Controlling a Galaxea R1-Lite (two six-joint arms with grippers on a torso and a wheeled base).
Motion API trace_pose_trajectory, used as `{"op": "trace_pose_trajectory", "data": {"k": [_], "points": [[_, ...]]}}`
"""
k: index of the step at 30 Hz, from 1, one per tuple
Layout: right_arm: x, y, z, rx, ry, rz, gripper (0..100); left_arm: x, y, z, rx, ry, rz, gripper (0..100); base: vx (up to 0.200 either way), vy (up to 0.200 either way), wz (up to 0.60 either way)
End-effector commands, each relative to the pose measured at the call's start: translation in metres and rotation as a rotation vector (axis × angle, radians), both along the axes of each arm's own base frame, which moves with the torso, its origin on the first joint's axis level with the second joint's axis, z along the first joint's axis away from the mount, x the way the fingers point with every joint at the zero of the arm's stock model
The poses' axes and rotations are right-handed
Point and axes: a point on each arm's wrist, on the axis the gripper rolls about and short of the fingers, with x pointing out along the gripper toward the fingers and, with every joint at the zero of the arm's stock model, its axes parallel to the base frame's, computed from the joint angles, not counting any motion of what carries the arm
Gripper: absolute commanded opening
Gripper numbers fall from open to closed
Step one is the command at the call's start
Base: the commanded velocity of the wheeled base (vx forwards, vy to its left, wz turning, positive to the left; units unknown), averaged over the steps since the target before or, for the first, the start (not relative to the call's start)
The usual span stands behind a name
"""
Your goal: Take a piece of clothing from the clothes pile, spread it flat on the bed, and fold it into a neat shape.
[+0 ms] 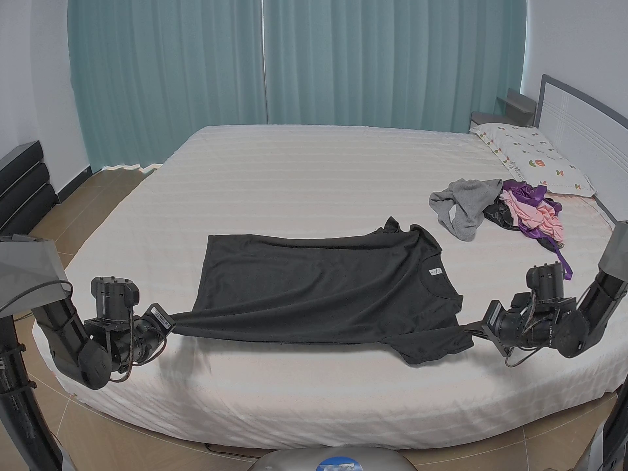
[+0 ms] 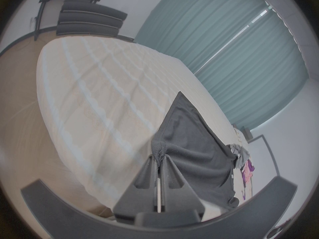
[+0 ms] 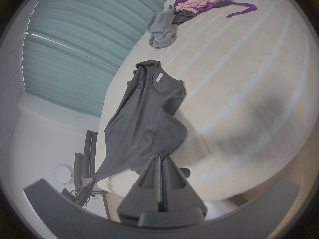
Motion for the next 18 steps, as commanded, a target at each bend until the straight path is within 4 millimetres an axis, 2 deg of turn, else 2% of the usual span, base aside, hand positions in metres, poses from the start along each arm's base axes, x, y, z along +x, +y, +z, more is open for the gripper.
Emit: {"op": "trace_pose_trajectory", "data": {"k": [1, 8, 11, 14, 18], "points": [[-0.038, -0.004, 0.025, 0.004, -0.032, 0.002, 0, -0.016, 0.003, 0.013, 0.07, -0.021, -0.04, 0, 0.0, 0.0, 0.0], [-0.079, -0.006, 0.019, -0.049, 0.024, 0.051, 0, -0.024, 0.002, 0.005, 0.121, 0.047, -0.08, 0, 0.0, 0.0, 0.0], [-0.083, -0.007, 0.013, -0.071, 0.046, 0.067, 0, -0.027, 0.001, 0.002, 0.143, 0.082, -0.104, 0, 0.0, 0.0, 0.0], [-0.099, -0.005, 0.003, -0.106, 0.103, 0.117, 0, -0.03, -0.002, -0.004, 0.153, 0.119, -0.124, 0, 0.0, 0.0, 0.0], [-0.105, -0.001, -0.006, -0.123, 0.151, 0.157, 0, -0.033, -0.001, -0.008, 0.174, 0.142, -0.144, 0, 0.0, 0.0, 0.0]]}}
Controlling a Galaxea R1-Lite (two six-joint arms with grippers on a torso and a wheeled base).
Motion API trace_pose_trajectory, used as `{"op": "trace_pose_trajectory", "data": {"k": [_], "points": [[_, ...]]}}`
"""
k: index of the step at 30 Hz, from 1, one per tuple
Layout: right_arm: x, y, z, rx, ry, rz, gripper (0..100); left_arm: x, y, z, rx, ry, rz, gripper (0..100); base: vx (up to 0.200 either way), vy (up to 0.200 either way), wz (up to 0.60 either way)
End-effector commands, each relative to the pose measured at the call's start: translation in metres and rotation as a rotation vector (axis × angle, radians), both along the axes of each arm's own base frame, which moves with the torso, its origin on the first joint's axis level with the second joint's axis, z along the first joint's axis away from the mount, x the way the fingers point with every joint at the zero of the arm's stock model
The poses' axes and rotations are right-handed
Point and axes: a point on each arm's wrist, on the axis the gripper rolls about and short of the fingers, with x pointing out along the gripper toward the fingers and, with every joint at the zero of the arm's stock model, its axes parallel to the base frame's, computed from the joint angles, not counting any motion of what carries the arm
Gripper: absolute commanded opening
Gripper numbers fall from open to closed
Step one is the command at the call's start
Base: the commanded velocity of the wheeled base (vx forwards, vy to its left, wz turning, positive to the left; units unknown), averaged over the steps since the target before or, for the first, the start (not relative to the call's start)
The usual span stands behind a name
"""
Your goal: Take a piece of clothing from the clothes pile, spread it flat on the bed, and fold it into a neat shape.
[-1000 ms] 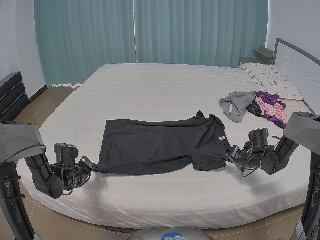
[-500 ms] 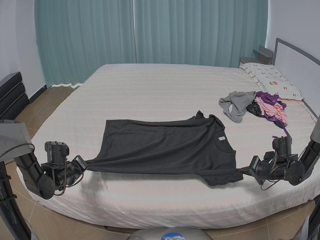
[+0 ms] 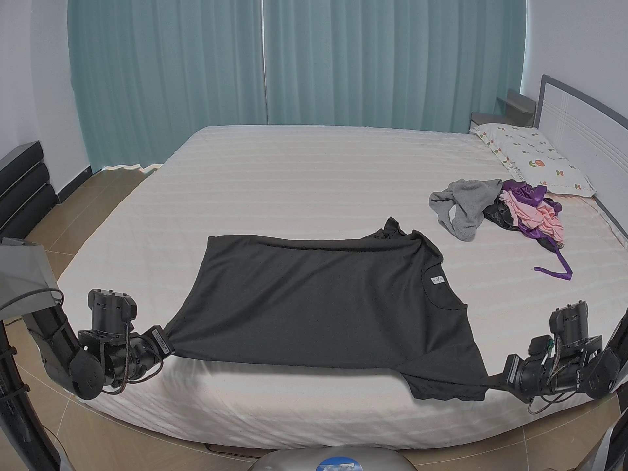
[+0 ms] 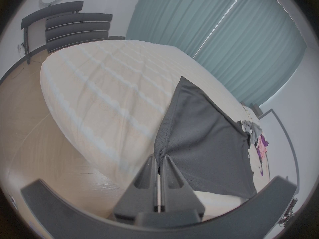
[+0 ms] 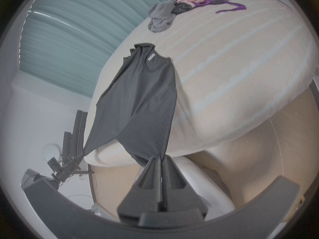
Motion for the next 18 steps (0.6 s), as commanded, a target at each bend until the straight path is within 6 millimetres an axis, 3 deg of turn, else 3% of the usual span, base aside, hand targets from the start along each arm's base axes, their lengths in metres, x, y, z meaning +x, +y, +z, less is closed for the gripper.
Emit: {"op": "trace_pose_trajectory", "data": {"k": [1, 6, 13, 14, 18], "points": [[-0.009, 0.003, -0.011, -0.017, 0.063, 0.031, 0, -0.005, -0.001, -0.008, 0.024, 0.043, -0.021, 0, 0.0, 0.0, 0.0], [-0.006, 0.004, -0.032, -0.058, 0.137, 0.078, 0, -0.01, -0.005, -0.023, 0.059, 0.108, -0.07, 0, 0.0, 0.0, 0.0], [0.005, 0.003, -0.043, -0.079, 0.137, 0.103, 0, -0.016, -0.013, -0.033, 0.069, 0.157, -0.109, 0, 0.0, 0.0, 0.0], [0.005, 0.003, -0.043, -0.08, 0.137, 0.105, 100, -0.016, -0.013, -0.034, 0.069, 0.159, -0.109, 0, 0.0, 0.0, 0.0], [0.013, 0.004, -0.044, -0.08, 0.112, 0.104, 100, -0.015, -0.013, -0.037, 0.07, 0.168, -0.109, 0, 0.0, 0.0, 0.0]]}}
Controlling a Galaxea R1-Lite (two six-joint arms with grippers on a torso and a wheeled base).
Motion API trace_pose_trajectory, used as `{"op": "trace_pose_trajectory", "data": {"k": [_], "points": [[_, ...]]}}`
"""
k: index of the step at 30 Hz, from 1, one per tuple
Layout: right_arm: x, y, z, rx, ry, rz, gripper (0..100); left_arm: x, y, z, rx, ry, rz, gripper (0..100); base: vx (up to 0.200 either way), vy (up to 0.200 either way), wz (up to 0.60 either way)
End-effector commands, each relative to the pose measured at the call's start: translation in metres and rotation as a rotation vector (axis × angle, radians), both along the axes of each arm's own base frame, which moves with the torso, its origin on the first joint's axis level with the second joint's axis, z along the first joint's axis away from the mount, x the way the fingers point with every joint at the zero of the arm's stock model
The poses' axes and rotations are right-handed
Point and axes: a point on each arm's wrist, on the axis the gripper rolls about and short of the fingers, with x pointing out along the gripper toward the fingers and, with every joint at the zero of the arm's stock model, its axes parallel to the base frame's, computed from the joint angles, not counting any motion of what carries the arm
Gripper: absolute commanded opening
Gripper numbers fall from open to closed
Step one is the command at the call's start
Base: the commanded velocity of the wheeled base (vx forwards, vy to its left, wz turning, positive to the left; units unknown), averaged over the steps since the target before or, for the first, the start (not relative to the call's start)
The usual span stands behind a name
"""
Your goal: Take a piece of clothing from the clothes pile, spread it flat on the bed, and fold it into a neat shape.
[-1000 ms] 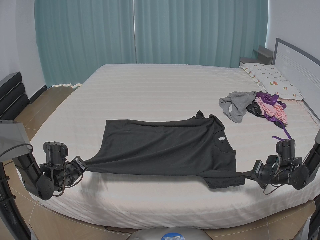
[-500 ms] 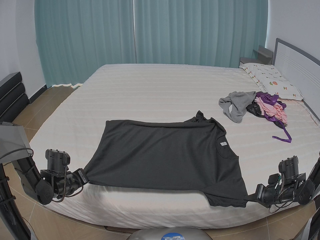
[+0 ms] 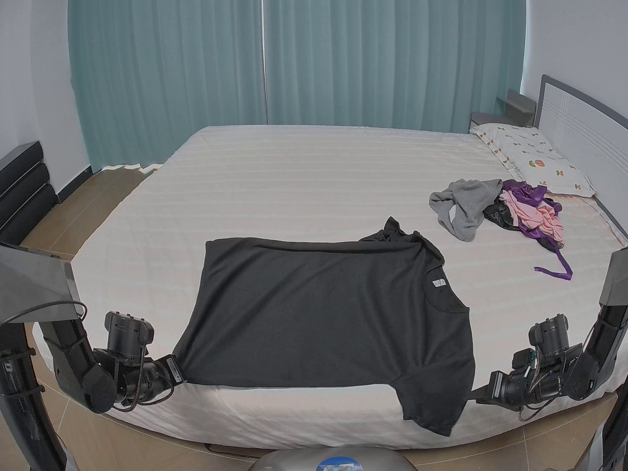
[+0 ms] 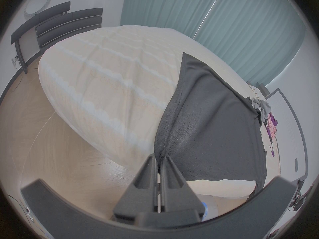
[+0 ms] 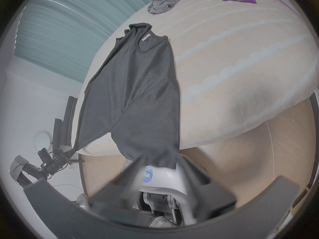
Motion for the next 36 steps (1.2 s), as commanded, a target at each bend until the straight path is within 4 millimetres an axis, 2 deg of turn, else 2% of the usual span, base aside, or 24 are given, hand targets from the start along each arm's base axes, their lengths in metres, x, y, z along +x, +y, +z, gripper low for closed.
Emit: {"op": "trace_pose_trajectory", "data": {"k": [1, 8, 13, 17, 23, 24, 36], "points": [[0.01, 0.0, -0.008, 0.0, 0.008, -0.003, 100, -0.001, -0.001, -0.007, 0.005, 0.028, -0.003, 0, 0.0, 0.0, 0.0], [0.042, -0.004, -0.002, 0.017, -0.088, -0.042, 100, -0.001, -0.001, -0.007, 0.005, 0.028, -0.003, 0, 0.0, 0.0, 0.0], [0.056, -0.002, -0.004, 0.02, -0.113, -0.041, 100, -0.001, 0.0, -0.007, 0.006, 0.028, -0.004, 0, 0.0, 0.0, 0.0], [0.073, -0.002, -0.009, 0.009, -0.135, -0.052, 100, -0.002, 0.0, -0.007, 0.009, 0.034, -0.004, 0, 0.0, 0.0, 0.0], [0.083, -0.002, -0.021, -0.045, -0.131, -0.072, 100, -0.002, 0.0, -0.008, 0.009, 0.035, -0.004, 0, 0.0, 0.0, 0.0], [0.082, -0.002, -0.021, -0.045, -0.128, -0.072, 0, -0.002, 0.0, -0.008, 0.009, 0.035, -0.004, 0, 0.0, 0.0, 0.0], [0.074, -0.009, -0.025, -0.088, -0.098, -0.114, 0, -0.006, 0.002, -0.009, 0.036, 0.047, -0.027, 0, 0.0, 0.0, 0.0]]}}
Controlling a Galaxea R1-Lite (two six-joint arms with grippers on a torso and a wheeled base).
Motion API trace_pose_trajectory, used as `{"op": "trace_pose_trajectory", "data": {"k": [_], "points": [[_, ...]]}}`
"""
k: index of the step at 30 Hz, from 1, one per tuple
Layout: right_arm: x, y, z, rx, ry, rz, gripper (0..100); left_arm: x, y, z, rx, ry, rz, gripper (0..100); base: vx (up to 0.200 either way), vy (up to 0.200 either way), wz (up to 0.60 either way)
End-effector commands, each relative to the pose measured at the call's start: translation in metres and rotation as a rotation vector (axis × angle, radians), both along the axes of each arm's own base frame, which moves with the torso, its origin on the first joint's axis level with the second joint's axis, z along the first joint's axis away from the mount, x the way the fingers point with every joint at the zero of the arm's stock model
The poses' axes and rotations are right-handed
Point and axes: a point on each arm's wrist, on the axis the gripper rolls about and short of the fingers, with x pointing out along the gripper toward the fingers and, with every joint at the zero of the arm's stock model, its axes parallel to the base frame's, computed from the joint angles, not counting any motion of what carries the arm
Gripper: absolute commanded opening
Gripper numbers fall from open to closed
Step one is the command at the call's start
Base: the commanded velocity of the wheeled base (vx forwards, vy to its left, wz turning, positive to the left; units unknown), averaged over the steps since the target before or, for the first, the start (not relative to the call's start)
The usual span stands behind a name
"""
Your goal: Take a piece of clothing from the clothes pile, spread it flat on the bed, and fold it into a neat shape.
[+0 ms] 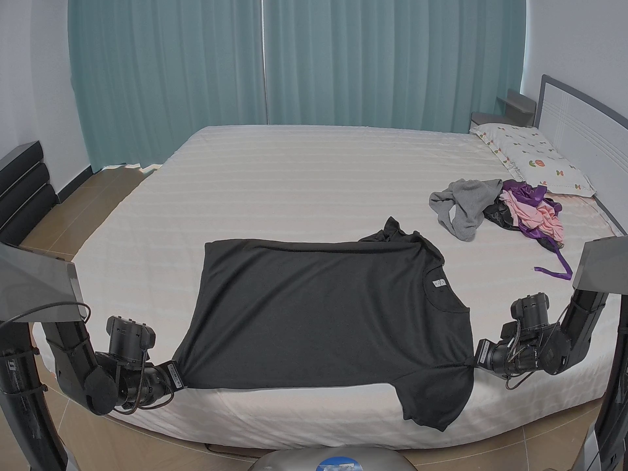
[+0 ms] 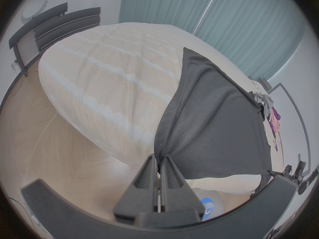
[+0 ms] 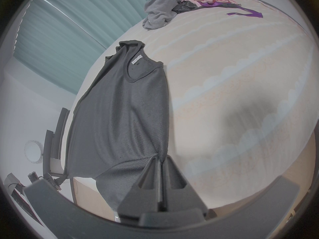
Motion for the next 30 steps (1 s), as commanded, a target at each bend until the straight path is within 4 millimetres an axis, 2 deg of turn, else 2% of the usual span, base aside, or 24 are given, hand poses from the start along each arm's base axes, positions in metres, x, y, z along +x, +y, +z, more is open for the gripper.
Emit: {"op": "trace_pose_trajectory", "data": {"k": [1, 6, 14, 15, 24, 29, 30], "points": [[-0.006, -0.005, 0.0, -0.011, 0.012, -0.023, 0, -0.003, 0.001, -0.002, 0.018, 0.015, -0.016, 0, 0.0, 0.0, 0.0], [-0.017, -0.013, 0.007, -0.015, 0.018, -0.04, 0, -0.003, 0.001, -0.003, 0.02, 0.016, -0.015, 0, 0.0, 0.0, 0.0], [-0.026, -0.012, 0.003, -0.024, 0.051, -0.023, 0, -0.003, 0.001, -0.005, 0.021, 0.021, -0.017, 0, 0.0, 0.0, 0.0], [-0.026, -0.011, 0.003, -0.023, 0.051, -0.021, 100, -0.002, 0.001, -0.005, 0.02, 0.019, -0.015, 100, 0.0, 0.0, 0.0], [-0.028, -0.011, 0.012, 0.016, 0.001, -0.03, 100, 0.001, 0.003, -0.002, 0.013, -0.002, -0.002, 100, 0.0, 0.0, 0.0], [-0.031, -0.01, 0.023, 0.074, -0.052, -0.061, 100, 0.005, 0.006, 0.005, 0.004, -0.047, 0.012, 100, 0.0, 0.0, 0.0], [-0.03, -0.01, 0.031, 0.111, -0.093, -0.086, 100, 0.006, 0.006, 0.011, -0.003, -0.071, 0.013, 100, 0.0, 0.0, 0.0]]}}
